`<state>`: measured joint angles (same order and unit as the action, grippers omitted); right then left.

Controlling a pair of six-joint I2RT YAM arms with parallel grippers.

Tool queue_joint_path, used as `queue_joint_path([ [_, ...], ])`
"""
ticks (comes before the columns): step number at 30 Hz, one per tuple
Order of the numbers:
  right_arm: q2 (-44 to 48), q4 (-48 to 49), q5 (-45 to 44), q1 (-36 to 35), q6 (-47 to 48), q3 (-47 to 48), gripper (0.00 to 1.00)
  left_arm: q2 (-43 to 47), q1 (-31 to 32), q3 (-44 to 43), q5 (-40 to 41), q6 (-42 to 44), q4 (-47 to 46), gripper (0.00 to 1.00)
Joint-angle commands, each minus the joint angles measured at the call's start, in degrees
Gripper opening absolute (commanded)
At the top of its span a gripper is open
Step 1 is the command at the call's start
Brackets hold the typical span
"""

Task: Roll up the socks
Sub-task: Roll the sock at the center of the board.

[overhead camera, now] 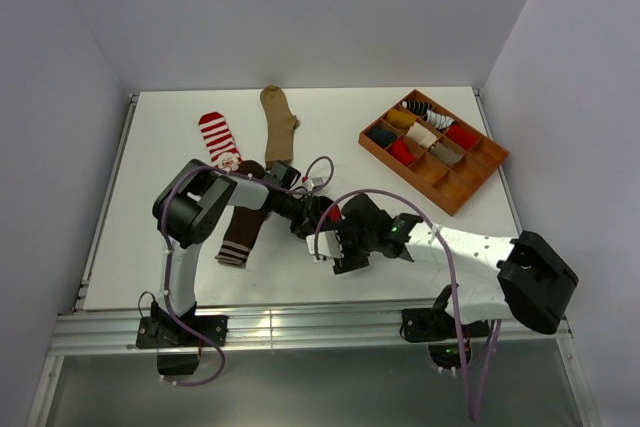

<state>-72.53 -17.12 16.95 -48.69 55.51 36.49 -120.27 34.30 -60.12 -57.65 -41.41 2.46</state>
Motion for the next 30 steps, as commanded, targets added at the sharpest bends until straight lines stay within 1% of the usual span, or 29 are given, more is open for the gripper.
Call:
queue_joint_path([
  [1, -1.9, 2.6, -2.9, -1.4, 1.4, -0.2, 0.74, -6.9, 0.6, 5.2, 21.2, 7.4, 9.8, 0.0],
  [4, -3.7, 2.5, -3.2, -1.5, 1.4, 0.6, 0.69, -6.8, 0.6, 5.2, 21.0, 7.6, 9.8, 0.0],
  [8, -6.1, 2.4, -3.9, -1.5, 1.4, 1.6, 0.57, -6.2, 0.5, 5.1, 20.6, 8.0, 9.9, 0.0],
  [10, -7.8, 1.8, -4.3, -1.6, 1.4, 2.2, 0.54, -5.9, 0.6, 5.0, 20.5, 8.2, 9.8, 0.0],
  [12, -9.3, 1.0, -4.5, -1.6, 1.3, 3.1, 0.48, -5.2, 0.5, 4.7, 20.6, 8.4, 10.1, 0.0],
  [14, -10.3, 0.2, -4.1, -1.6, 1.1, 4.3, 0.45, -4.5, 0.6, 4.6, 20.6, 8.6, 10.5, 0.0],
  [16, -12.3, -2.8, -3.3, -1.5, 1.2, 5.5, 0.42, -3.6, 0.5, 4.2, 20.9, 8.7, 10.6, 0.0],
  [18, -13.6, -6.7, -1.7, -1.3, 1.2, 7.5, 0.4, -1.6, 0.4, 4.0, 21.4, 8.2, 10.1, 0.06],
  [19, -14.8, -7.8, -1.0, -1.1, 1.2, 8.1, 0.39, -0.6, 0.3, 4.2, 21.7, 7.8, 9.6, 0.15],
  [21, -15.8, -9.8, -0.7, -0.8, 1.1, 9.0, 0.38, 2.1, 0.0, 4.0, 22.3, 6.8, 8.8, 0.24],
  [22, -16.7, -10.1, -0.8, -0.7, 0.7, 9.3, 0.38, 3.1, -0.4, 4.0, 22.5, 6.5, 7.8, 0.31],
  [24, -17.7, -11.3, -1.0, -0.5, 0.3, 10.2, 0.37, 5.4, -0.7, 3.2, 23.3, 6.2, 7.6, 0.33],
  [25, -18.2, -11.9, -0.9, -0.5, 0.0, 10.4, 0.37, 6.0, -1.2, 2.9, 22.7, 6.2, 7.2, 0.36],
  [30, -20.6, -13.7, -0.6, -0.2, -0.9, 11.9, 0.36, 7.9, -2.4, -0.4, 25.6, 6.5, 9.1, 0.37],
])
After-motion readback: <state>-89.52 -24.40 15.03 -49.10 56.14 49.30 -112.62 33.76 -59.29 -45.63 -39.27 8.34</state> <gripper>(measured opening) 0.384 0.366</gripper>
